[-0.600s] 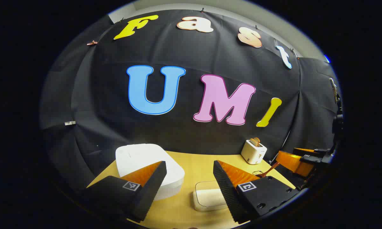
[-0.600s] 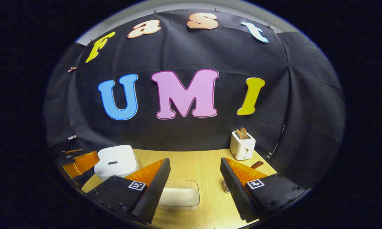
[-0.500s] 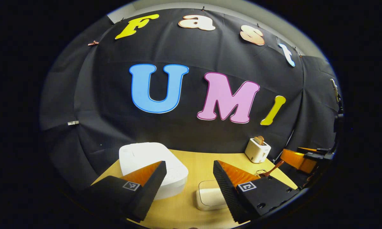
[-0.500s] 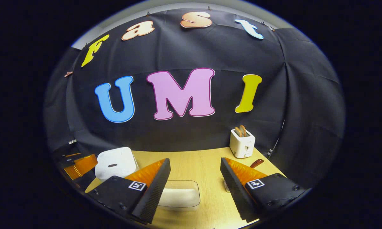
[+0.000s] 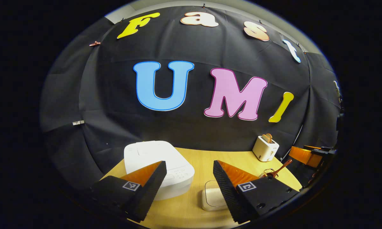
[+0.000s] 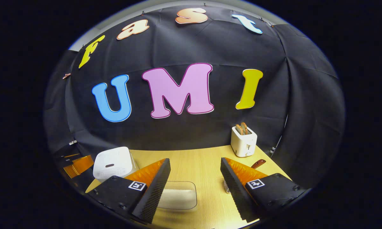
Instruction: Close the left gripper, press the button to open the rice cooker; take a wooden spoon from the chopstick holder with the right hand, scoop a spoonful of rice and pour it into the rice cooker, then put the wooden spoon back into the chopstick holder.
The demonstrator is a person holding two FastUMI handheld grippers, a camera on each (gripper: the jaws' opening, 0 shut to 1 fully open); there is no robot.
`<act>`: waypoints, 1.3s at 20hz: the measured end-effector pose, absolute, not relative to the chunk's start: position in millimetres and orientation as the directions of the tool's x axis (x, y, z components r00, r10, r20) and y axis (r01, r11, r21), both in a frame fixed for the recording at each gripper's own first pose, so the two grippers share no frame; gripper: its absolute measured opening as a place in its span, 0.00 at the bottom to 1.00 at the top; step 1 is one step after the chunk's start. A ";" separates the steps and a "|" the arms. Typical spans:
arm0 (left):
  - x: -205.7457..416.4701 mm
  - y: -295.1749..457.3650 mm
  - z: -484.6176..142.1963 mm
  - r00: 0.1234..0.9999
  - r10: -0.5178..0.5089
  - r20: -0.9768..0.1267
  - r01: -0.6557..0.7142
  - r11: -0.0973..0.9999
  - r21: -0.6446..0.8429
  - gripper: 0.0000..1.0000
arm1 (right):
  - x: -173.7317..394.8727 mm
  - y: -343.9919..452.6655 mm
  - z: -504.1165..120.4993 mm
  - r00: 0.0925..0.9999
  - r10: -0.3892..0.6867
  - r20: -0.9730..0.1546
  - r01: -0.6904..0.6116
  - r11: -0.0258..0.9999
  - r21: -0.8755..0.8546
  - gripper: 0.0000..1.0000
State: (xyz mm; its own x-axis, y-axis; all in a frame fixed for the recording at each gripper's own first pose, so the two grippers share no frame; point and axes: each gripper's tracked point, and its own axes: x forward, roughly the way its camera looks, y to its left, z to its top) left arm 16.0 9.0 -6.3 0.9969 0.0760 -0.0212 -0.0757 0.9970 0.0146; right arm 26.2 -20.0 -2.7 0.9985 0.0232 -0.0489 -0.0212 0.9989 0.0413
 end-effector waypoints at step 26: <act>65.4 36.4 4.2 0.995 0.093 -0.040 -0.091 0.995 0.046 0.04 | 39.6 -47.9 -14.9 0.996 -0.024 -0.088 0.030 0.998 0.058 0.98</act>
